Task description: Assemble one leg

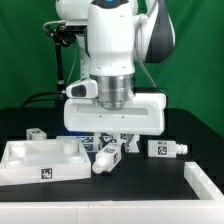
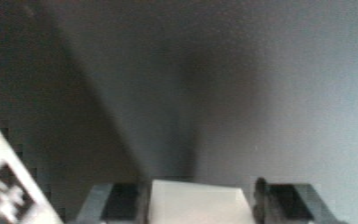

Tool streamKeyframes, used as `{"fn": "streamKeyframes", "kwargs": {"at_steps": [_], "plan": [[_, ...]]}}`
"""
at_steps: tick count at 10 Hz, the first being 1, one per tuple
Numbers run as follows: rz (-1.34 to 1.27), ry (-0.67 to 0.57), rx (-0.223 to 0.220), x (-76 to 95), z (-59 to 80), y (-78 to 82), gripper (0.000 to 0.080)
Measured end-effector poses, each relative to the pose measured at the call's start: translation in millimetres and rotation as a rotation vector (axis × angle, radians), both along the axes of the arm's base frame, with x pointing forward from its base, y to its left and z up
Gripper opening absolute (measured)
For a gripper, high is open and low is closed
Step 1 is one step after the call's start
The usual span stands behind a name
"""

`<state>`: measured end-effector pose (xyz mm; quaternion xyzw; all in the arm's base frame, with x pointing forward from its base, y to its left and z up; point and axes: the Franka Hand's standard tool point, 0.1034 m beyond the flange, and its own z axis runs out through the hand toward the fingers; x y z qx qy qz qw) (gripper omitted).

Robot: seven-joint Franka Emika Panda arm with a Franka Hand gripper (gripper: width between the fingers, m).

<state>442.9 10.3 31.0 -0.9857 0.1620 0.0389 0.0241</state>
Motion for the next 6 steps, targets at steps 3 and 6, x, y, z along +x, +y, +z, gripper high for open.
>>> {"fn": "streamKeyframes", "kwargs": {"at_steps": [3, 6], "plan": [[-0.047, -0.016, 0.019, -8.4, 25.9, 0.3, 0.0291], [-0.040, -0.015, 0.018, -10.8, 23.3, 2.1, 0.0291]]}}
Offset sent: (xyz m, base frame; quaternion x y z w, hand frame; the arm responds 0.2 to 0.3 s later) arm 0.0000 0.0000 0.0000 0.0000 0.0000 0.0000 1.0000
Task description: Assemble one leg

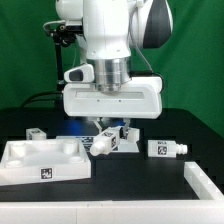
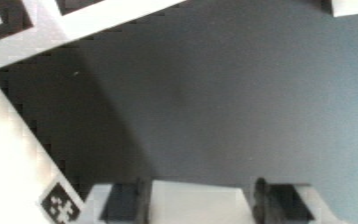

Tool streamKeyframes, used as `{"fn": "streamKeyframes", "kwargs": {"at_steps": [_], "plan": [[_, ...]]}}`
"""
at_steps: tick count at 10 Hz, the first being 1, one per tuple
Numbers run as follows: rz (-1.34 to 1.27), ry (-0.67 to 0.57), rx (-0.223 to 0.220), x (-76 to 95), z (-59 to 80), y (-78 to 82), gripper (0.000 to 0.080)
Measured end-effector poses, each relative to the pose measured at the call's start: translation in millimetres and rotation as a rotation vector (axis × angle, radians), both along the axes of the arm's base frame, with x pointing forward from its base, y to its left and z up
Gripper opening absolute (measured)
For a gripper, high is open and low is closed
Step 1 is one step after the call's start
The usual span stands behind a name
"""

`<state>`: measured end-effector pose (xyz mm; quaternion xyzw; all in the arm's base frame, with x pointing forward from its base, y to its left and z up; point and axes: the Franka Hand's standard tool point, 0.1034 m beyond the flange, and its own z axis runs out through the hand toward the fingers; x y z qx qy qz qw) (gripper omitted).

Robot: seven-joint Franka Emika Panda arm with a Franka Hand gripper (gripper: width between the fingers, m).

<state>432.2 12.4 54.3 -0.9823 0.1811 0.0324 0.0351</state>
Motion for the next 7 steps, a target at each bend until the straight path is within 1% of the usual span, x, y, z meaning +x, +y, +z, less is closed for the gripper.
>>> {"fn": "streamKeyframes", "kwargs": {"at_steps": [1, 2, 3, 5, 6, 7], "plan": [[-0.007, -0.016, -0.007, -9.0, 0.3, 6.7, 0.0291], [0.013, -0.019, -0.014, -26.0, -4.4, 14.4, 0.0291], [0.026, -0.020, -0.022, -37.1, -12.5, 18.0, 0.0291], [0.044, -0.015, -0.034, -50.1, -32.0, 22.2, 0.0291], [0.048, -0.011, -0.035, -51.7, -33.5, 23.4, 0.0291], [0.049, -0.013, -0.038, -52.8, -38.1, 22.6, 0.0291]]}}
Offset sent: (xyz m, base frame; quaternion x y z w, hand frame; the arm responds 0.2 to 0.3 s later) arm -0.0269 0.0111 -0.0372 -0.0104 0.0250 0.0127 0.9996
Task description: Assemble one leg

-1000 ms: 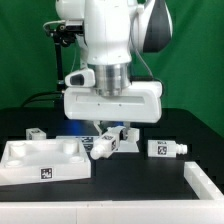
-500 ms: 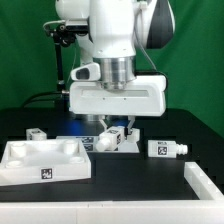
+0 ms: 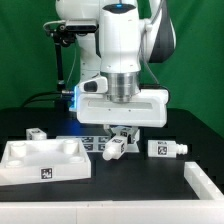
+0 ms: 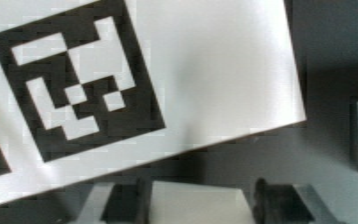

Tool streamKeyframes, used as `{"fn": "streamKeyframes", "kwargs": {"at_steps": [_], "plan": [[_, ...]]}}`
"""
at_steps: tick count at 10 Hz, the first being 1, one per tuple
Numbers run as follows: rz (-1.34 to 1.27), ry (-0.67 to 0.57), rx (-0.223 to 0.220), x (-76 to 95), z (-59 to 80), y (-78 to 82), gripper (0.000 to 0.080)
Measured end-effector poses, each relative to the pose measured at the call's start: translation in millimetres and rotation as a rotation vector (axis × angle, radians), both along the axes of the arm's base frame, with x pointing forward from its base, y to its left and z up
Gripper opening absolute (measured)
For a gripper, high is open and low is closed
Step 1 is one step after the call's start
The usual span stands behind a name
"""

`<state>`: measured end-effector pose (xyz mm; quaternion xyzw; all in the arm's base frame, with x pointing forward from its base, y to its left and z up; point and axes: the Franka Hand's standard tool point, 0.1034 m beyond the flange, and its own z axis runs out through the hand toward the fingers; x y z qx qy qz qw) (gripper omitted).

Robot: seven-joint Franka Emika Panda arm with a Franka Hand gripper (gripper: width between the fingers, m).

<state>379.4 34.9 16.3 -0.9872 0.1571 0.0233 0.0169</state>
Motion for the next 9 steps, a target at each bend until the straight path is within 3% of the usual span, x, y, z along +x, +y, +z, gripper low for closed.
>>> {"fn": "streamKeyframes", "kwargs": {"at_steps": [4, 6, 7, 8, 9], "plan": [[0.002, 0.011, -0.002, -2.7, -6.3, -0.3, 0.0291], [0.008, 0.018, 0.002, -2.5, -3.7, -0.5, 0.0533], [0.034, 0.057, 0.023, 0.0, 14.2, -4.1, 0.0533], [0.058, 0.046, 0.036, 10.0, 34.7, -14.9, 0.0625], [0.089, 0.034, 0.041, 18.3, 43.0, -29.3, 0.0643]]}}
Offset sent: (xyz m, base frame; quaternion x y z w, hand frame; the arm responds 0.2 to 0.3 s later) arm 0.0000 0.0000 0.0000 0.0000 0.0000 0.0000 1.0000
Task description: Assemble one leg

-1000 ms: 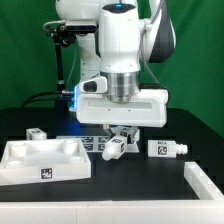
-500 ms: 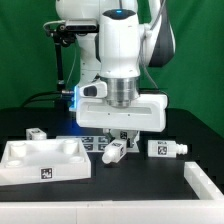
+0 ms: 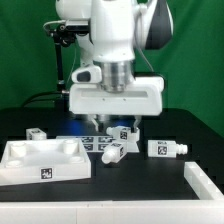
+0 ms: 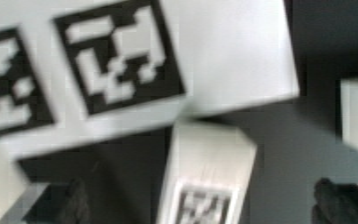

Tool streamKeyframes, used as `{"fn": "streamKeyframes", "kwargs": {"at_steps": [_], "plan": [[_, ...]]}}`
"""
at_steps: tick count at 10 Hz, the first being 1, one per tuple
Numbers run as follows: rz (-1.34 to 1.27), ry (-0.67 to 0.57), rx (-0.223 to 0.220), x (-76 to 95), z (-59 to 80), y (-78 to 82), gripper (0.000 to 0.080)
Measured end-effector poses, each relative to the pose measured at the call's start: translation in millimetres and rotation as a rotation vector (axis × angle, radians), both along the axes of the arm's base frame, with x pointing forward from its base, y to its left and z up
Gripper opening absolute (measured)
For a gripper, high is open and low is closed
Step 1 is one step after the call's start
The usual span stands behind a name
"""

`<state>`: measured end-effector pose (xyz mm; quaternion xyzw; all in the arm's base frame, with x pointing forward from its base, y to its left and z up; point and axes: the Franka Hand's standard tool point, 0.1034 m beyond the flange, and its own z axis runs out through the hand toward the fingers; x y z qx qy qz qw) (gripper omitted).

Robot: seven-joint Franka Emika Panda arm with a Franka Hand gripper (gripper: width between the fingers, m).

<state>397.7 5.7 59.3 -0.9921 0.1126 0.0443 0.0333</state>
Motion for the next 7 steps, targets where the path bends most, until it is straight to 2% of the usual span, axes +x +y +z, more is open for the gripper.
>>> {"fn": "streamKeyframes", "kwargs": {"at_steps": [1, 2, 3, 4, 6, 7], "plan": [[0.052, 0.004, 0.015, 11.5, 6.3, -19.6, 0.0643], [0.092, -0.022, 0.018, 29.9, 17.4, -41.2, 0.0649], [0.135, -0.053, 0.014, 43.8, 24.2, -56.2, 0.0649], [0.159, -0.063, 0.012, 51.2, 24.7, -63.0, 0.0649], [0.160, -0.066, 0.012, 55.5, 25.7, -50.2, 0.0649], [0.172, -0.066, 0.013, 55.3, 25.3, -49.6, 0.0649]]}}
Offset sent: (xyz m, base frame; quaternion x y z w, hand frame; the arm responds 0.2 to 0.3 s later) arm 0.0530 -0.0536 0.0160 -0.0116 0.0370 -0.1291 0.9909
